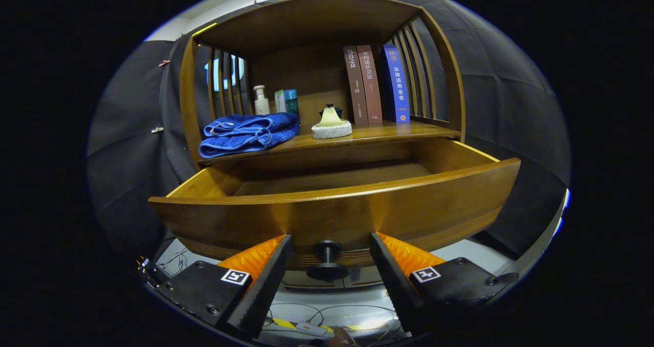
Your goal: Pull open the drawer, take out the items inside it, and place them on the countertop above the cabinet.
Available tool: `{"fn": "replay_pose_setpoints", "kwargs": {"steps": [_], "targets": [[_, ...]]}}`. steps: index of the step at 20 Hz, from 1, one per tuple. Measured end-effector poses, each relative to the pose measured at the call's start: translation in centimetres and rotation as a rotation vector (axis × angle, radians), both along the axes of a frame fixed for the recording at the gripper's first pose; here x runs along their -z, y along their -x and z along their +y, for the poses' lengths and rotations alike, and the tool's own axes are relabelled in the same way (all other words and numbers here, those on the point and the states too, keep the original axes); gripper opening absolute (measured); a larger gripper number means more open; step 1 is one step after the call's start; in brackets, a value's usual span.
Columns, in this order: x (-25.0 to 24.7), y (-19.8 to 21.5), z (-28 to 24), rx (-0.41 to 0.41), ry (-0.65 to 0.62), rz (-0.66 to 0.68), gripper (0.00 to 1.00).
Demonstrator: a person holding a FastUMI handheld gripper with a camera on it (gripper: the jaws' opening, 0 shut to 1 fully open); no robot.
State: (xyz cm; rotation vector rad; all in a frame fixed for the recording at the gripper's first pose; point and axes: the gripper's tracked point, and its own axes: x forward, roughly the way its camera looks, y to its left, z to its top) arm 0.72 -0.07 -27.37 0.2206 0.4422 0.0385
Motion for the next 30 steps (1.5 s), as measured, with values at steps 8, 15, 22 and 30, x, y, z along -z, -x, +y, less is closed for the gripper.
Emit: {"fn": "replay_pose_setpoints", "kwargs": {"steps": [8, 15, 22, 30], "targets": [[1.3, -7.1, 0.4, 0.004, 0.004, 0.005, 1.0], [2.0, -11.1, 0.6, 0.009, 0.009, 0.008, 0.99], [2.5, -11.8, 0.5, 0.021, -0.001, 0.016, 1.0], [1.3, -11.8, 0.1, 0.023, 0.011, -0.004, 0.99]]}}
